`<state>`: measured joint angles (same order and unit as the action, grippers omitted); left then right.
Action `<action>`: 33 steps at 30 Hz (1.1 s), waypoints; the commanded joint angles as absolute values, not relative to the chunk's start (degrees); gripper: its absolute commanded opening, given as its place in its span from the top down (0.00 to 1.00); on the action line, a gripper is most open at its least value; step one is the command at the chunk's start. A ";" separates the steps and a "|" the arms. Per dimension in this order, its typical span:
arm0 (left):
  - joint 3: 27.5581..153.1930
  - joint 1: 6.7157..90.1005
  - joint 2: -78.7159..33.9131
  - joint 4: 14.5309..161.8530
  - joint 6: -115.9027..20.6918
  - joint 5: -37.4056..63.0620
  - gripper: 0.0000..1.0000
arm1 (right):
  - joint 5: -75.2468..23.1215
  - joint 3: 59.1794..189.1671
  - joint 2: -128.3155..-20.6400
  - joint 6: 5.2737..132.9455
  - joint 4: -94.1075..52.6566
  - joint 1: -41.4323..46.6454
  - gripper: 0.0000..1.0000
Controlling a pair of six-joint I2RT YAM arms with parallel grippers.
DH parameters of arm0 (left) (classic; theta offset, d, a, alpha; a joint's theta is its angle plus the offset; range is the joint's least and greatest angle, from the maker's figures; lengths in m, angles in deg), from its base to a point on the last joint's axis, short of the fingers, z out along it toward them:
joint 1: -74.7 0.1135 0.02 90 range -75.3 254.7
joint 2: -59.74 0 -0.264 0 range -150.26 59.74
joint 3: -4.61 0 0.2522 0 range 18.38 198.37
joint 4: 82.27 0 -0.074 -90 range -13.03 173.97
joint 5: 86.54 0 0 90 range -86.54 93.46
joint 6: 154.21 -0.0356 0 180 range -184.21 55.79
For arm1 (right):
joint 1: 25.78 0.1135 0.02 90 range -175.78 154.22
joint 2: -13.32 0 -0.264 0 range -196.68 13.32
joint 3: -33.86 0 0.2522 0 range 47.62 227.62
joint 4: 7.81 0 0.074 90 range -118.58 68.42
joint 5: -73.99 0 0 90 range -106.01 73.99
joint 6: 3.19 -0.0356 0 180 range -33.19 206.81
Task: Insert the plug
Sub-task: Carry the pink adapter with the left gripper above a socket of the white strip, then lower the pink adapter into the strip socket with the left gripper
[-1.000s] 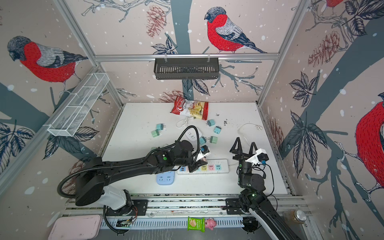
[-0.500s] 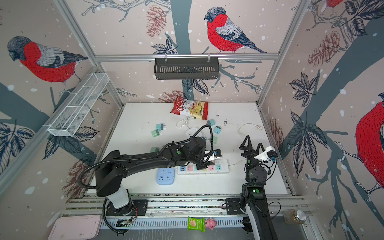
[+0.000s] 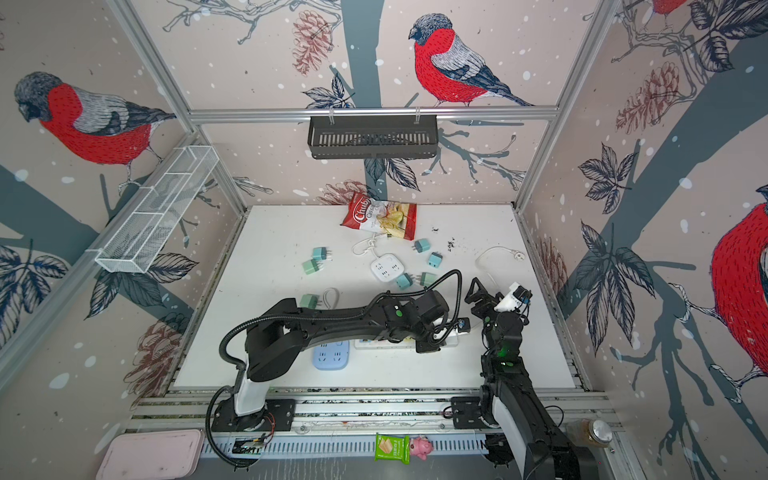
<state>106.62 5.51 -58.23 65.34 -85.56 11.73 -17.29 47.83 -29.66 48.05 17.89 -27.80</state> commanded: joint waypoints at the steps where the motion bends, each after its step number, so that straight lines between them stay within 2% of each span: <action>1: 108.38 5.53 -59.90 62.29 -85.75 10.05 1.00 | -18.34 46.74 -29.86 48.57 20.51 -28.06 0.00; 8: 110.05 5.79 -60.71 61.68 -85.83 9.36 1.00 | -17.25 45.43 -27.16 48.22 20.59 -28.15 0.00; 33: 108.81 6.58 -60.08 60.94 -86.35 6.31 1.00 | -17.15 45.45 -27.77 48.13 20.78 -28.16 0.00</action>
<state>109.14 6.45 -60.15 63.83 -85.62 7.14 -17.44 47.83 -27.78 48.00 19.20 -28.10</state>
